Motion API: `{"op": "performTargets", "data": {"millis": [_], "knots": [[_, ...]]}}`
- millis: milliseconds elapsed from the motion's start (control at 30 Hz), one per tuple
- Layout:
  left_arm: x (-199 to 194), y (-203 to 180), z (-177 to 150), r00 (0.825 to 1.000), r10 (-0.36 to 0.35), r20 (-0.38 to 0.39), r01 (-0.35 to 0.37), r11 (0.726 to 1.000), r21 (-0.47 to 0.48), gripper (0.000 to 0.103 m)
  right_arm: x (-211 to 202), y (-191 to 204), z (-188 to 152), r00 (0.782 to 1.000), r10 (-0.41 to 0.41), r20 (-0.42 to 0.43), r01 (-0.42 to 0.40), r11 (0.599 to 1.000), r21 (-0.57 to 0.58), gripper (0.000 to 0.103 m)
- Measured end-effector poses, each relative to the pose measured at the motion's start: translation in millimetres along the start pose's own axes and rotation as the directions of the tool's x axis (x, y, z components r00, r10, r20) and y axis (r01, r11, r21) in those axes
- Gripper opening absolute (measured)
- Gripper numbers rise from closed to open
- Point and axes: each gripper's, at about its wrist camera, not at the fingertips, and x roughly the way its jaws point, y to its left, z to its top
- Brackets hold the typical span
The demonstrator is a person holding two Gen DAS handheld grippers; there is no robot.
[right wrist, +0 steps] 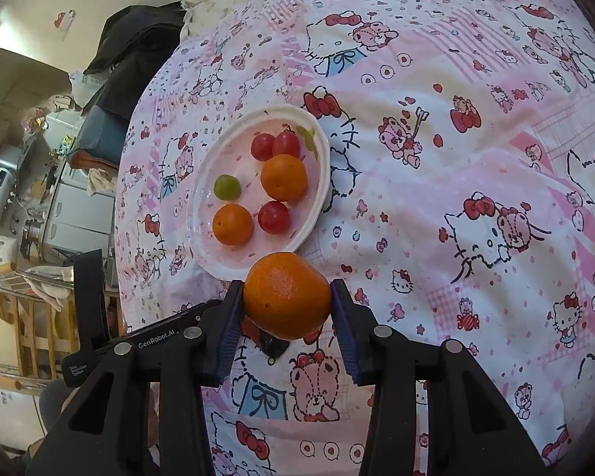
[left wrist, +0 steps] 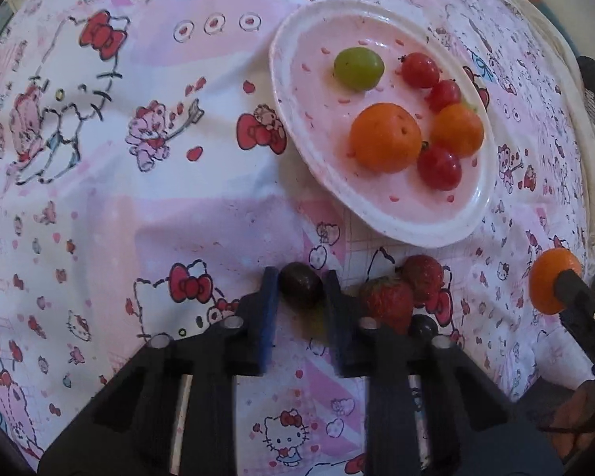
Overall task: Organize fruits
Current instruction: 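Grasp an orange with the right gripper while the left grasps the dark grape, then carry the orange and the dark grape over the plate with both grippers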
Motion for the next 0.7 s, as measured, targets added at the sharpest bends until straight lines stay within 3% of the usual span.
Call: {"op": "performTargets", "data": {"millis": [267,533,700], "knots": [[-7,5,1,1.000,-0.021,-0.004,0.021,1.000,0.010,0.013,1,-1,2,1.000,-0.008,0.004,0.008,1.000,-0.001,0.045],[-49,20,-1,0.992,-0.019,0.129,0.018,1.000,0.009,0.013,-5,-2,-1,1.000,-0.007,0.021,0.007,1.000,-0.002,0.045],[-92,27,-4,0.961,-0.003,0.276,-0.008,0.999,0.037,0.013,-21,-2,0,0.997,0.022,0.067,-0.022,1.000,0.009,0.045]]}}
